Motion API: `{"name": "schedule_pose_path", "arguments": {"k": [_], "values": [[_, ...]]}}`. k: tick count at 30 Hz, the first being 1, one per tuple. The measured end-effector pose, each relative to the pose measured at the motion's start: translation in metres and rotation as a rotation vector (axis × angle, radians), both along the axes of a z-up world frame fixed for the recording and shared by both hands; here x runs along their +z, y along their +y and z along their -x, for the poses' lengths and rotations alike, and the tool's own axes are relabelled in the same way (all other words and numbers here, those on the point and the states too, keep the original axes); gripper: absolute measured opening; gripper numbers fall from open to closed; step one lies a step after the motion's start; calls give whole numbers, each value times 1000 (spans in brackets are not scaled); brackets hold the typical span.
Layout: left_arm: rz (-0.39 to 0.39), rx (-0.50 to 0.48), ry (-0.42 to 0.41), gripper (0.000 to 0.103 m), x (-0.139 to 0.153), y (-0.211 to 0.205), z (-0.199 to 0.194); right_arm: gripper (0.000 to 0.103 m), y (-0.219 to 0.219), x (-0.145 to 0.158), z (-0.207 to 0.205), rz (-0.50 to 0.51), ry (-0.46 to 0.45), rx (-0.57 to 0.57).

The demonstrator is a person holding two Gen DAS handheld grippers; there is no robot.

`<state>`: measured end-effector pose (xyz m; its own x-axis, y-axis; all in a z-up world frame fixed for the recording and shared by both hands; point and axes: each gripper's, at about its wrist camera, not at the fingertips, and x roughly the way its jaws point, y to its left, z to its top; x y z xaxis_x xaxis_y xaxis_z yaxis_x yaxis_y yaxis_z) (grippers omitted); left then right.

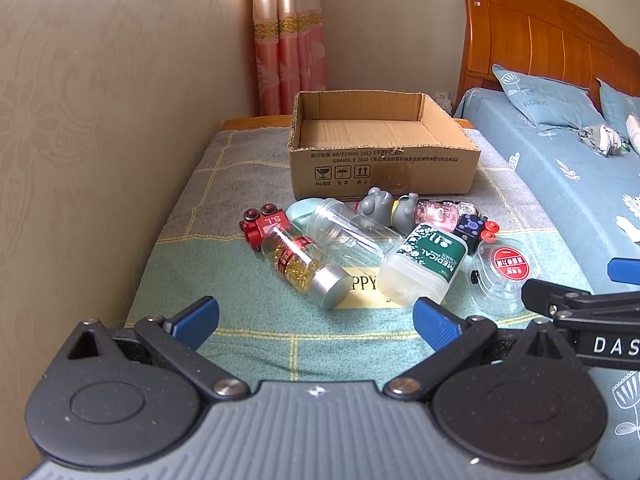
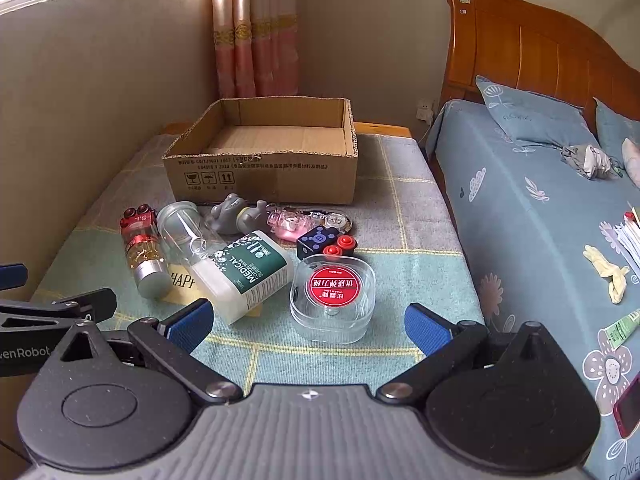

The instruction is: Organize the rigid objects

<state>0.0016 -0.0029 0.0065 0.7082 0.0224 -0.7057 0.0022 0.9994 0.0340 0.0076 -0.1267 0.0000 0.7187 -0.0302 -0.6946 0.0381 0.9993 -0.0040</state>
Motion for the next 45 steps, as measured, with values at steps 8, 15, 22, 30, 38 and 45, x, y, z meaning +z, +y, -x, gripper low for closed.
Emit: {"name": "schedule_pose_path", "arguments": {"k": [8,15,22,30,38,45], "values": [[7,-1,-3,102,3,0,0,103,0,2,1,2,-6,-2],[5,3,-4,102,1,0,1,103,1,2,2,1,-9,1],[5,2,-5,102,1,0,0,103,1,2,3,0,-10,0],[5,5,-13,102,3,1,1,103,0,4,3,-4,-16,5],[7,0,-17,102,3,1,1,103,0,6,3,-1,-25,10],[-1,-25,-31,102,4,0,-3,103,-3,6,1,-19,-40,42]]}}
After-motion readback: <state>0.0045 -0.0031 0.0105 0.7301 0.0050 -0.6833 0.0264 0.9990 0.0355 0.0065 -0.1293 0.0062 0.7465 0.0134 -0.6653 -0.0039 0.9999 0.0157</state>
